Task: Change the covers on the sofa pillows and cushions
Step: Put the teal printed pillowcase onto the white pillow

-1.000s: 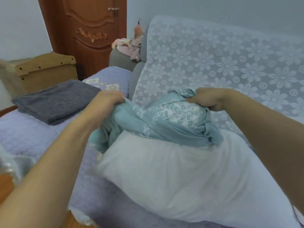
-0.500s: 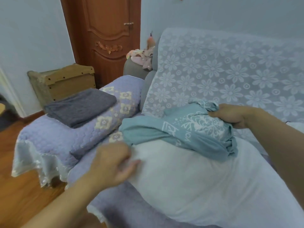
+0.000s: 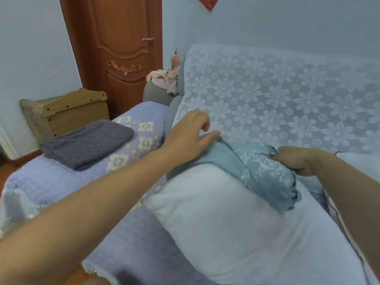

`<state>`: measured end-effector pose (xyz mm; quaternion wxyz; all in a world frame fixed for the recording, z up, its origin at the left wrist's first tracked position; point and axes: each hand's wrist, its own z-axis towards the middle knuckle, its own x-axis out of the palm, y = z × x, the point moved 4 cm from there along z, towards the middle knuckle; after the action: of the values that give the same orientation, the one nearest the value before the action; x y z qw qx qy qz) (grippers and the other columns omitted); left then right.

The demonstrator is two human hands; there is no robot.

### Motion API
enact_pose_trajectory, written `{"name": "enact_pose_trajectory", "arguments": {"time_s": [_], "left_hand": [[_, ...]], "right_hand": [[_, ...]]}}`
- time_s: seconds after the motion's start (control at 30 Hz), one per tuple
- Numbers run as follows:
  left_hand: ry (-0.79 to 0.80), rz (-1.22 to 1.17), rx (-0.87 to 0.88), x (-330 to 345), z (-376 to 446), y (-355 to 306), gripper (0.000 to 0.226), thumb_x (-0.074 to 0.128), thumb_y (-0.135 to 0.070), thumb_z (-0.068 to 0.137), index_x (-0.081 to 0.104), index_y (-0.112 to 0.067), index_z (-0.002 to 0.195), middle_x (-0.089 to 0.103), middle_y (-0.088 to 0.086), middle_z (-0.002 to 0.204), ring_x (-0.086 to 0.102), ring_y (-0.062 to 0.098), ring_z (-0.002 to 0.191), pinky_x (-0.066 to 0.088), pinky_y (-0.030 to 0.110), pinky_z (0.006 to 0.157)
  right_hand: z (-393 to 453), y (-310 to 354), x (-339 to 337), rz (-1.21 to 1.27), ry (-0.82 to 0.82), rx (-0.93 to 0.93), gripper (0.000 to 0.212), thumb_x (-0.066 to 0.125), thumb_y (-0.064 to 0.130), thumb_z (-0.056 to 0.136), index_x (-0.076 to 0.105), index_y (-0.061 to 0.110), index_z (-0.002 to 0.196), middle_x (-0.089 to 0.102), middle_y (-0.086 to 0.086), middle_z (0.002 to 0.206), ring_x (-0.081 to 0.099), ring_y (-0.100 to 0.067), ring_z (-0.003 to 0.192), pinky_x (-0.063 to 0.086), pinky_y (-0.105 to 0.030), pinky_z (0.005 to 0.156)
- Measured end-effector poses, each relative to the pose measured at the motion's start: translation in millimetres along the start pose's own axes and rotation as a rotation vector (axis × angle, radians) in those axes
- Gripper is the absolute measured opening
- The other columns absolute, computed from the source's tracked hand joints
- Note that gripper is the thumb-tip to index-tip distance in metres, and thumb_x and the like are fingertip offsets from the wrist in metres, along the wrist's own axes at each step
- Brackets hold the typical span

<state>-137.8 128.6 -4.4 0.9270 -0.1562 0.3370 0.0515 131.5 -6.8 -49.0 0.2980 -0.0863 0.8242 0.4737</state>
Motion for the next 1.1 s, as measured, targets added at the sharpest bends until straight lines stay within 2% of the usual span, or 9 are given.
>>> {"name": "enact_pose_trajectory", "arguments": {"time_s": [0.07, 0.17, 0.27, 0.43, 0.53, 0.7, 0.83, 0.97, 1.1], "left_hand": [[-0.041, 0.002, 0.165, -7, -17, 1, 0.031, 0.059, -0.042, 0.098, 0.055, -0.016, 0.081, 0.052, -0.004, 0.08, 0.047, 0.015, 0.074, 0.044, 0.037, 0.066], [0.284, 0.101, 0.262, 8, -45, 11, 0.034, 0.056, -0.051, 0.097, 0.065, -0.022, 0.112, 0.06, -0.007, 0.103, 0.054, 0.01, 0.091, 0.047, 0.027, 0.075], [0.293, 0.114, 0.213, 26, -43, 13, 0.031, 0.054, -0.04, 0.1, 0.069, -0.023, 0.121, 0.065, -0.006, 0.113, 0.059, 0.011, 0.099, 0.051, 0.028, 0.081], [0.112, -0.361, -0.306, 26, 30, -9, 0.021, 0.059, -0.017, 0.101, 0.076, -0.006, 0.098, 0.066, -0.003, 0.077, 0.053, 0.003, 0.063, 0.046, 0.022, 0.063], [0.035, -0.476, -0.521, 20, 78, -12, 0.021, 0.069, -0.023, 0.095, 0.076, -0.004, 0.087, 0.057, -0.005, 0.062, 0.044, 0.0, 0.044, 0.04, 0.018, 0.049], [0.425, 0.116, -0.363, 52, 88, -36, 0.038, 0.072, -0.047, 0.088, 0.065, -0.014, 0.07, 0.064, -0.001, 0.065, 0.063, 0.022, 0.066, 0.042, 0.028, 0.053], [0.52, -0.296, -0.462, 71, 63, -32, 0.028, 0.063, -0.038, 0.098, 0.049, -0.015, 0.093, 0.069, 0.004, 0.08, 0.067, 0.022, 0.068, 0.055, 0.035, 0.059], [0.579, -0.24, -0.332, 75, 51, -15, 0.022, 0.073, -0.031, 0.09, 0.055, -0.02, 0.095, 0.061, -0.001, 0.098, 0.056, 0.018, 0.085, 0.046, 0.029, 0.072], [0.592, -0.107, -0.306, 88, 46, -15, 0.049, 0.073, -0.054, 0.084, 0.053, -0.023, 0.117, 0.055, -0.003, 0.114, 0.059, 0.019, 0.095, 0.051, 0.036, 0.083]], "right_hand": [[0, -18, -11, -0.062, -0.039, 0.031, 0.022, 0.066, 0.021, 0.095, 0.069, 0.005, 0.11, 0.074, -0.014, 0.108, 0.071, -0.032, 0.1, 0.056, -0.047, 0.093], [-7, -34, -18, -0.077, -0.057, 0.059, 0.022, 0.067, 0.019, 0.095, 0.069, 0.001, 0.108, 0.075, -0.016, 0.105, 0.071, -0.032, 0.097, 0.058, -0.043, 0.087], [-11, -36, -9, -0.072, -0.054, 0.042, 0.015, 0.063, 0.017, 0.097, 0.068, 0.005, 0.104, 0.074, -0.011, 0.1, 0.071, -0.023, 0.086, 0.055, -0.027, 0.067], [-16, -38, -2, -0.119, -0.04, 0.039, 0.012, 0.063, 0.015, 0.096, 0.069, 0.007, 0.103, 0.074, -0.008, 0.1, 0.07, -0.019, 0.086, 0.053, -0.024, 0.063], [-14, -46, 7, -0.156, 0.016, 0.073, 0.02, 0.06, 0.013, 0.097, 0.068, 0.002, 0.111, 0.074, -0.013, 0.103, 0.071, -0.028, 0.094, 0.061, -0.038, 0.081], [-15, -45, 21, -0.131, 0.169, 0.055, 0.024, 0.055, 0.01, 0.101, 0.067, 0.013, 0.121, 0.073, -0.006, 0.114, 0.071, -0.021, 0.102, 0.059, -0.034, 0.087], [-19, -59, 14, -0.073, 0.167, 0.05, 0.025, 0.054, 0.015, 0.102, 0.065, 0.021, 0.124, 0.072, -0.003, 0.118, 0.07, -0.021, 0.107, 0.056, -0.039, 0.095], [-30, -64, 15, 0.011, 0.18, 0.021, 0.021, 0.052, 0.011, 0.103, 0.068, 0.024, 0.107, 0.077, 0.006, 0.102, 0.073, -0.013, 0.094, 0.056, -0.028, 0.078], [-25, -66, 16, -0.012, 0.158, 0.019, 0.023, 0.055, 0.014, 0.101, 0.066, 0.021, 0.12, 0.074, 0.0, 0.112, 0.071, -0.018, 0.103, 0.057, -0.035, 0.089]]}}
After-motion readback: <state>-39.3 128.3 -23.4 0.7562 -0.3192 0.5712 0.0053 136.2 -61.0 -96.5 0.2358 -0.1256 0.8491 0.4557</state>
